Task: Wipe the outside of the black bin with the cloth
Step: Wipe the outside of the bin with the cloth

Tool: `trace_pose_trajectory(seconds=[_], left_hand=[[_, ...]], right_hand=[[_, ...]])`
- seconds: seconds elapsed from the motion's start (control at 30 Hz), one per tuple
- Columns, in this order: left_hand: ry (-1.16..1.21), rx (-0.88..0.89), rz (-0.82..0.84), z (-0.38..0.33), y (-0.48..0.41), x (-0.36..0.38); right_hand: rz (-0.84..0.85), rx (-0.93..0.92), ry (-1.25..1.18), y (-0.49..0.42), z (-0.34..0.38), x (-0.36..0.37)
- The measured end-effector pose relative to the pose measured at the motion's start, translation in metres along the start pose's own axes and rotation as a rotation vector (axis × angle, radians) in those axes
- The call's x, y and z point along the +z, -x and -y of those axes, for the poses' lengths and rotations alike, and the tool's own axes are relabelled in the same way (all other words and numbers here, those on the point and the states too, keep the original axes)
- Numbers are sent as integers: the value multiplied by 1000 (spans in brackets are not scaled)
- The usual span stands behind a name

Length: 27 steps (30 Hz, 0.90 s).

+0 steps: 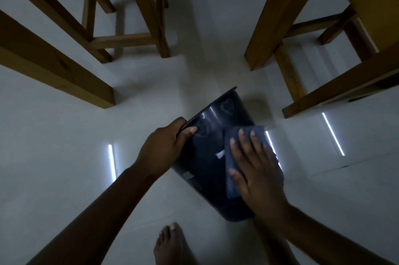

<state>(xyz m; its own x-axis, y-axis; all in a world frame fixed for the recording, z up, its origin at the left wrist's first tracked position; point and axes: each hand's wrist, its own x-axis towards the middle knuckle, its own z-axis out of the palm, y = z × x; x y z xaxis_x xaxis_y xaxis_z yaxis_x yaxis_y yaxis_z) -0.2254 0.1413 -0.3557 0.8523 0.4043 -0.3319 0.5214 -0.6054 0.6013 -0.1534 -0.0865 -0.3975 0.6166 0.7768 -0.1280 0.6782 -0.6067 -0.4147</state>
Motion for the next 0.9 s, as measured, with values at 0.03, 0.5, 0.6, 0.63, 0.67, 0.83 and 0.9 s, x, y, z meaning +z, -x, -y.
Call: trace_pose_trajectory(seconds=[0.03,0.5,0.6,0.63,0.67,0.83,0.9], left_hand=[[1,31,-35,-4,-2,1],[-44,72,-125,-5,-18,-1],[-38,50,-117,-6,-16,1],[-31,36,-108,-6,-14,1],[-27,26,-99,-5,-13,1],[-18,38,-106,-2,-13,1],[-21,46,-105,-4,-15,1]], right_hand=[[17,-69,45,5,5,5],[3,-220,38,-29,9,3],[-13,71,-211,-46,1,-7],[-22,132,-213,-36,2,-5],[-22,133,-151,-22,6,-1],[35,-221,100,-13,17,10],[11,-134,8,-40,14,1]])
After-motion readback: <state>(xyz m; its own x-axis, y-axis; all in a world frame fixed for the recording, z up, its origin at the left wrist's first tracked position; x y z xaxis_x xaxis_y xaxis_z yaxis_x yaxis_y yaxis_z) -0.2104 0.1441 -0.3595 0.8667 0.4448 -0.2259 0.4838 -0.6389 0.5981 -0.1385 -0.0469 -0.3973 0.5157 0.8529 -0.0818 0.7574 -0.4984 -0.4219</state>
